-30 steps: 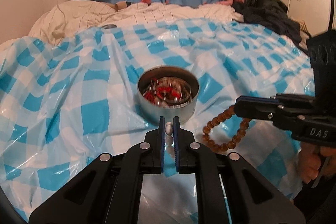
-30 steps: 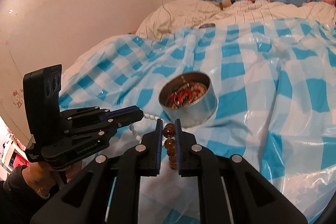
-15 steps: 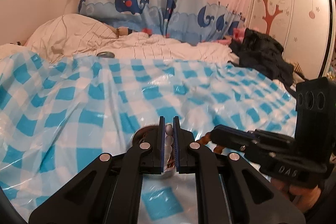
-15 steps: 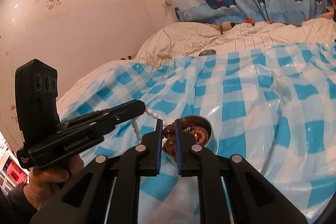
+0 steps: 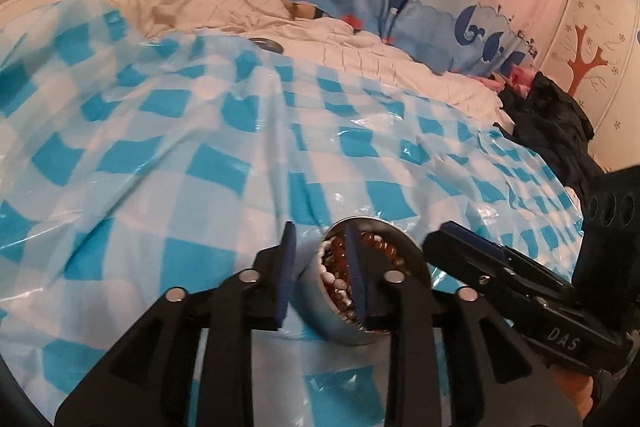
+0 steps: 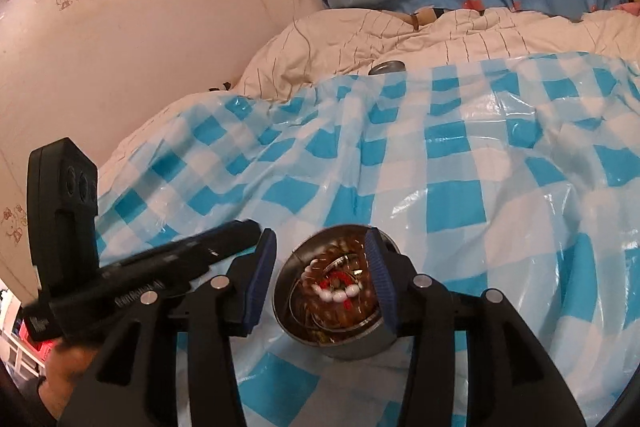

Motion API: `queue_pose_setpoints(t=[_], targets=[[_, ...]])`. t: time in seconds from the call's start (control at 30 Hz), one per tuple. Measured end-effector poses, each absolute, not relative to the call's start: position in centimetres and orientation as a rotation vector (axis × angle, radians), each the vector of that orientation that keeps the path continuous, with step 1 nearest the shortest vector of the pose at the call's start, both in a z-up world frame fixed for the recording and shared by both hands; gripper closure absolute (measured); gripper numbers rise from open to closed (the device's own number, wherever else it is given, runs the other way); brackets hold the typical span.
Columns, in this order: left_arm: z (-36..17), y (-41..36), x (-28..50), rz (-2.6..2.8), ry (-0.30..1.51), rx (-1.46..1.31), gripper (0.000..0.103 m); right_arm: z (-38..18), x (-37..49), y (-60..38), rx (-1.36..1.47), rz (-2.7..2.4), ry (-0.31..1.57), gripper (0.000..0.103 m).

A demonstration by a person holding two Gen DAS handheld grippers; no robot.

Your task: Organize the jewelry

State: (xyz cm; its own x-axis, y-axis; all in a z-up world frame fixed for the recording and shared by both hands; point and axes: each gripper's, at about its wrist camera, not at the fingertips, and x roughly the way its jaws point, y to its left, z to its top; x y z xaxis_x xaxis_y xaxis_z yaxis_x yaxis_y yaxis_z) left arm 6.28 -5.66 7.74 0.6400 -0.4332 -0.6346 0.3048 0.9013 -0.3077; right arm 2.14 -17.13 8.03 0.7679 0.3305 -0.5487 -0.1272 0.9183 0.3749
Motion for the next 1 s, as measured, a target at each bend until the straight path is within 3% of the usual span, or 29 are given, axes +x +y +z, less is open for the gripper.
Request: queue_pose_setpoints(t=[0.17,0.27,0.47,0.6,1.0], targets=[[7.4,-5.2,4.7,-0.422,0.769,-0.112,0.064,7.8,-0.5,-16.8,0.274,0.217,0.688,0.055],[7.2,-5.2,3.4,-0.417,0.771,-0.07,0.054,6.7,-3.4,-16.5,0.219,0.158,0.721,0.042],[5.7,-6.5,0.7,-0.406,0.777,0.027,0.048,5.0,-7.3,-16.6,0.152,0.01,0.721,0.036],[4.7,-7.1,-1.4,-0.38,0.756,0.075,0.037,4.7,-8.2,-16.3,0.086,-0.084,0.637,0.027],[2.3,-6.5,-3.5,-0.297,0.687,0.072,0.03,2.8,-7.6,-16.1,0.055,-0.199,0.667,0.023]])
